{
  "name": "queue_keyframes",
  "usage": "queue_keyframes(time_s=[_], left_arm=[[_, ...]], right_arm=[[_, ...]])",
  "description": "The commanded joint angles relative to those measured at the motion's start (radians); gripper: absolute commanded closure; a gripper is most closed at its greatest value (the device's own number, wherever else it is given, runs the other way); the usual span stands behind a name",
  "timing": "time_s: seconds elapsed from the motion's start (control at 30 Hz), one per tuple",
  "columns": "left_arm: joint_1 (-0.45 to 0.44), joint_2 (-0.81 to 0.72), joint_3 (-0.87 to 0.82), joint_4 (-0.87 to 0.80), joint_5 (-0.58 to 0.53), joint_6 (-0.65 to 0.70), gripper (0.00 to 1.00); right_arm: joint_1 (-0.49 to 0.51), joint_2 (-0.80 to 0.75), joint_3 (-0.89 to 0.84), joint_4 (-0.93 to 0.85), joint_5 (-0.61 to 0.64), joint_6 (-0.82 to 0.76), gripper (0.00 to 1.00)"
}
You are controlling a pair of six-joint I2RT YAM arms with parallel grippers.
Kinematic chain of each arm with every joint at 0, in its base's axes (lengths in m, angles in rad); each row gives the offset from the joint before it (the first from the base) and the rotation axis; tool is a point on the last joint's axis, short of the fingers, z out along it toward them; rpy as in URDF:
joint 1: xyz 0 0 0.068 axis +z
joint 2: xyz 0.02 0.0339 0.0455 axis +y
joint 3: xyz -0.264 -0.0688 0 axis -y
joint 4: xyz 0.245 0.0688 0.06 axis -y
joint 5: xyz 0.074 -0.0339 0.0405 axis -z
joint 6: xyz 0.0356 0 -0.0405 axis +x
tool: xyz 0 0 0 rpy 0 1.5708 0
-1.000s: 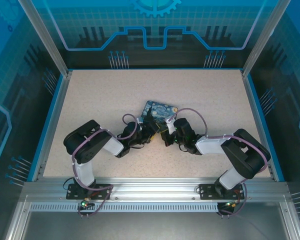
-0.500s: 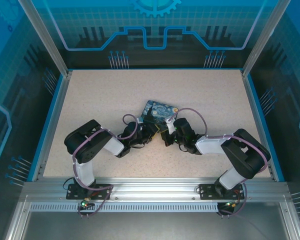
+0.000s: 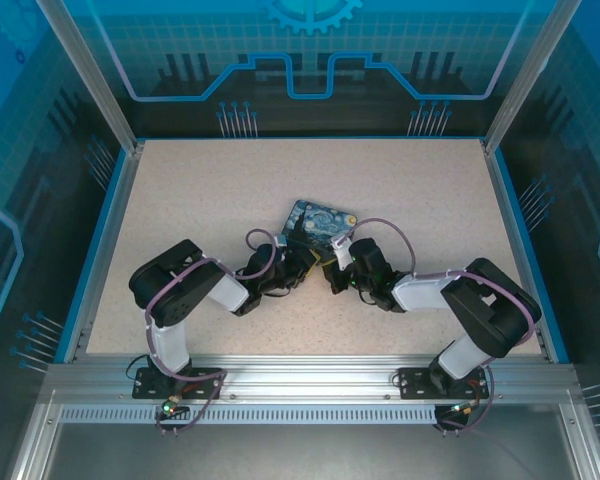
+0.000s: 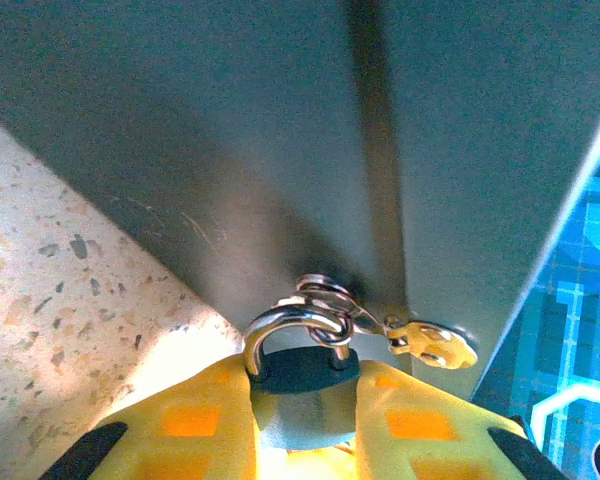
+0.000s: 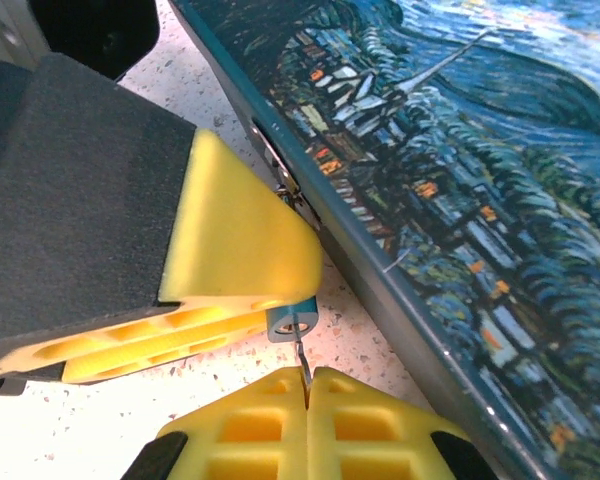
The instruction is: Unlock the padlock with the key
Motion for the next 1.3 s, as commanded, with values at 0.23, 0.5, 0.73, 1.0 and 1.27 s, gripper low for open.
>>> queue_keyframes(time_s=[0.23, 0.5, 0.73, 1.0, 1.27], left_arm=[[-0.026, -0.037, 0.025, 0.021, 0.032, -0.036, 0.86], [-0.027, -0.051, 0.016, -0.001, 0.001, -0.013, 0.87], [-0.024, -0.039, 0.024, 0.005, -0.006, -0.015, 0.88], [-0.018, -0.044, 0.028, -0.019, -0.016, 0.000, 0.88], [-0.016, -0.054, 0.027, -0.025, -0.016, 0.008, 0.89]], right_arm=[[0.022, 0.011, 0.065, 0.129, -0.117, -0.125, 1.00], [-0.034, -0.032, 0.015, 0.107, -0.164, -0.104, 0.98], [-0.058, -0.068, -0.036, 0.093, -0.217, -0.095, 0.79], [-0.109, -0.174, -0.118, 0.077, -0.286, -0.067, 0.56], [-0.204, -0.197, -0.144, 0.068, -0.449, 0.010, 0.55]])
